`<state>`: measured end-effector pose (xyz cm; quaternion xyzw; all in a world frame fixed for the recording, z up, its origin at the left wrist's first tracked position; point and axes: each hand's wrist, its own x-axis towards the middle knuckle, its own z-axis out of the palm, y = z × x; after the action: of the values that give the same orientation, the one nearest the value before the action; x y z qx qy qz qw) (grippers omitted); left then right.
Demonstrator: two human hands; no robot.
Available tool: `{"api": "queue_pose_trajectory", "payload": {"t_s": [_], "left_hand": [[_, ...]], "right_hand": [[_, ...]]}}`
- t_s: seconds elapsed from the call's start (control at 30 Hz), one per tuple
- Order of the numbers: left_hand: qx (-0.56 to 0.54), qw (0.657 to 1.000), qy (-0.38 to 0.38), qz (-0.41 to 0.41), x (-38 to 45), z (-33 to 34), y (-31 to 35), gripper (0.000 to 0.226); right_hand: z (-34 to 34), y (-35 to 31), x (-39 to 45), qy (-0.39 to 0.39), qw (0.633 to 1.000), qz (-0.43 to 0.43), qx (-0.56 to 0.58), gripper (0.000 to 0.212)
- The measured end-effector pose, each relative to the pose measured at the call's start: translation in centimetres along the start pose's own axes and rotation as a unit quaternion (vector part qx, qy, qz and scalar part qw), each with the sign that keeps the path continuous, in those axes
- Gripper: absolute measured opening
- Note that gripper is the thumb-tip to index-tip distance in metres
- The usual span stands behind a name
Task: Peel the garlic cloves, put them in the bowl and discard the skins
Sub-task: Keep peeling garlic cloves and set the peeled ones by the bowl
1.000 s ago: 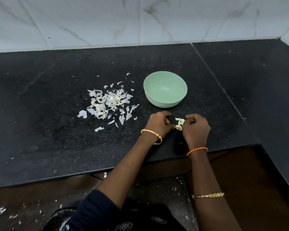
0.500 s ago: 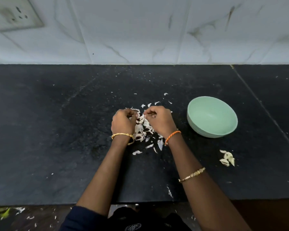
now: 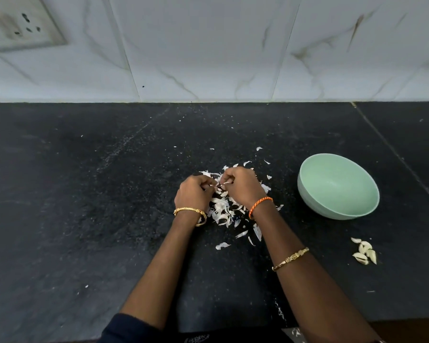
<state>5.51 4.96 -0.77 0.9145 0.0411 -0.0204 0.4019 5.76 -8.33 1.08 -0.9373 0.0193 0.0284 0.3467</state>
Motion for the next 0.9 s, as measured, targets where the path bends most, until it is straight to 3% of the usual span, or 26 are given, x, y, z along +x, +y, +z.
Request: {"api": "queue_pose_trajectory", "payload": {"t_s": [0.27,0.57,0.73,0.9], "left_hand": [[-0.016,1.000,0.003,-0.012,0.4,-0.1,0.1,0.013],[-0.039,0.999,0.004,-0.012,0.5,-0.1,-0.2,0.011],[-0.071,0.997,0.025,-0.005,0.2,-0.1,-0.1,0.019],[-0.105,0.994,0.028,0.029,0.5,-0.5,0.7,0.015]], "right_hand": [[0.7,-0.1,0.6,0.006,0.999,-0.011,-0.034,0.004],[0.7,0.0,0.8,0.035,0.999,-0.016,-0.031,0.015],[0.2,0.2,0.3,0.081,0.993,0.012,0.084,0.008],[-2.1,0.1,-0.3,0.135,0.957,0.044,0.254,0.012]]}}
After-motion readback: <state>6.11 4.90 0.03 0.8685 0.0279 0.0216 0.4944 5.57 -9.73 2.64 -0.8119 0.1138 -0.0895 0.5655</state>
